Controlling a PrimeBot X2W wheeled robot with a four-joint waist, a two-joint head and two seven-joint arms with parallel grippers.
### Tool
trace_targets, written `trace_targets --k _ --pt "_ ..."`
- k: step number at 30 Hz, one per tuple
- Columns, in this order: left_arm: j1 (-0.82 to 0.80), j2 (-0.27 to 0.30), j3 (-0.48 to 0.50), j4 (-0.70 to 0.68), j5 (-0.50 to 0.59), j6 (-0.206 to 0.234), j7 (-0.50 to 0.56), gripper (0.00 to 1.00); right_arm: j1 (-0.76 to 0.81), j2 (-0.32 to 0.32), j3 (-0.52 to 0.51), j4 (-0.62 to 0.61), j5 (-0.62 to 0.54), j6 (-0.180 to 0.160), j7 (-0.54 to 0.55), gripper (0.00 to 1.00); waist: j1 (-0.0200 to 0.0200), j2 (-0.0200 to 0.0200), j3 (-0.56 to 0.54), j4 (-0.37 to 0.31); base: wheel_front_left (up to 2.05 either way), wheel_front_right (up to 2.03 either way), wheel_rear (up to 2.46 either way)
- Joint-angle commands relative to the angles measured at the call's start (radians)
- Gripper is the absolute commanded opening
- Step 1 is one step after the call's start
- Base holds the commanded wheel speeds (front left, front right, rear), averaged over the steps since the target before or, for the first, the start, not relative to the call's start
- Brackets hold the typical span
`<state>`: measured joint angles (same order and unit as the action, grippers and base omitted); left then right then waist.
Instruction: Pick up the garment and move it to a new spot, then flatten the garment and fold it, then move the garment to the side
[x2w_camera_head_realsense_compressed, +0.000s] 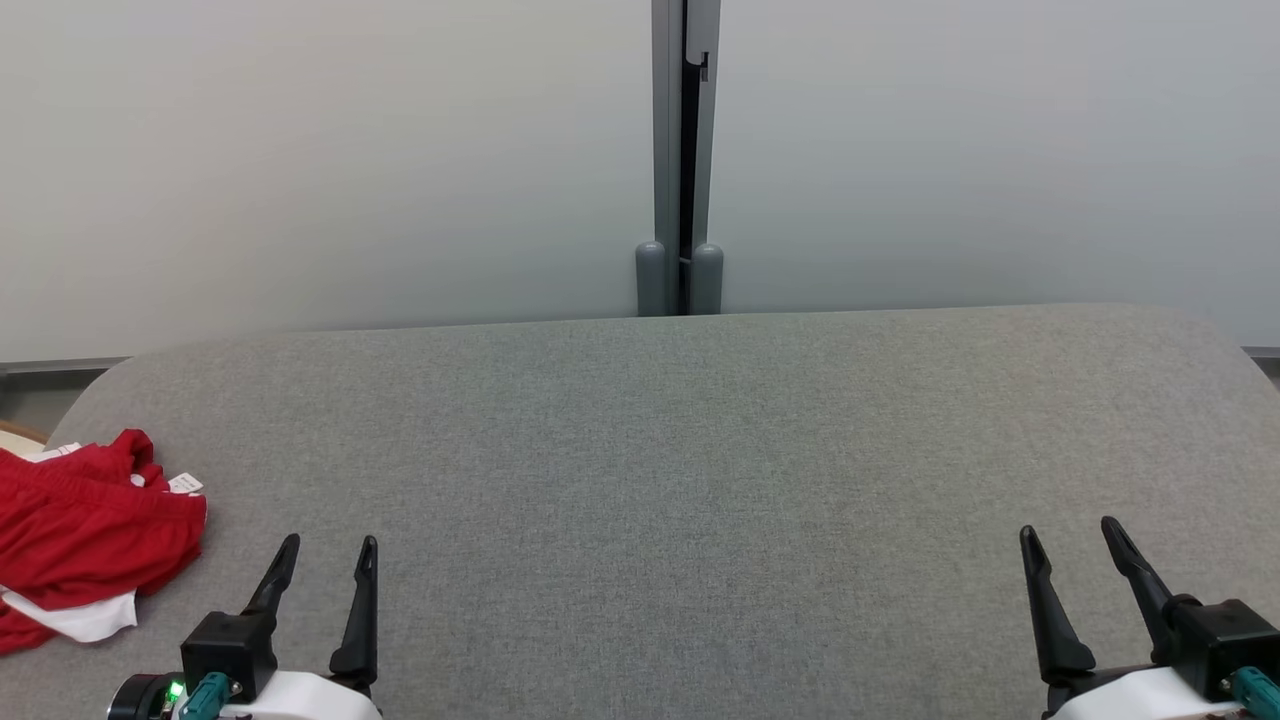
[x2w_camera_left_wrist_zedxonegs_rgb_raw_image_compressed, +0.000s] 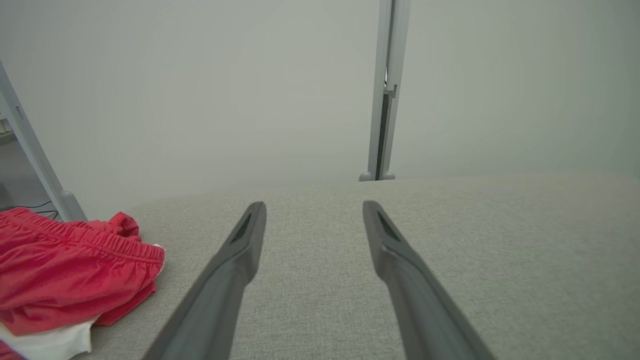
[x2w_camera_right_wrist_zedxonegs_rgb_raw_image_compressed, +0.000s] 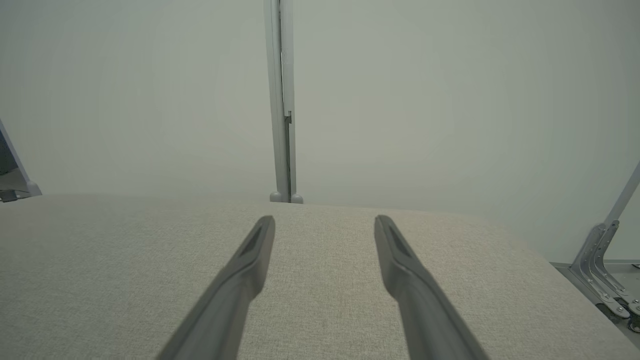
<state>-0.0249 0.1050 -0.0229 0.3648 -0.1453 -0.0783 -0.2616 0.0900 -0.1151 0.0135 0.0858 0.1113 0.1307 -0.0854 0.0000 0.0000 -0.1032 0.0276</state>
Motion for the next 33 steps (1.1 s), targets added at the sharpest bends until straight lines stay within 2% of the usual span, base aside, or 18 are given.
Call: trace_targets --k 1,13,18,22,33 --pt "-0.006 0.001 0.002 0.004 0.012 -0.002 -0.004 1.00 0.012 -0.001 0.002 -0.001 -0.010 0.000 -0.007 1.00 0.0000 0.0000 -0.001 0.000 0.00 0.00 0.00" --pt "-0.018 -0.002 0.005 0.022 -0.009 -0.006 -0.003 1.00 0.009 0.002 -0.006 0.002 0.006 0.000 -0.009 1.00 0.0000 0.0000 0.003 0.007 0.00 0.00 0.00" --pt "-0.031 -0.005 0.006 0.029 -0.026 -0.010 -0.003 1.00 0.014 0.010 -0.022 -0.008 0.009 0.000 -0.014 1.00 0.0000 0.0000 0.006 0.040 0.00 0.00 0.00" --pt "-0.051 -0.005 0.002 0.033 -0.036 -0.010 -0.002 1.00 0.017 0.018 -0.025 -0.018 0.015 0.000 -0.019 1.00 0.0000 0.0000 0.010 0.098 0.00 0.00 0.00" --pt "-0.087 0.032 0.009 0.022 -0.045 0.003 0.004 1.00 -0.008 0.040 0.023 -0.035 0.033 0.000 -0.031 1.00 0.0000 0.0000 0.031 0.347 0.00 0.00 0.00"
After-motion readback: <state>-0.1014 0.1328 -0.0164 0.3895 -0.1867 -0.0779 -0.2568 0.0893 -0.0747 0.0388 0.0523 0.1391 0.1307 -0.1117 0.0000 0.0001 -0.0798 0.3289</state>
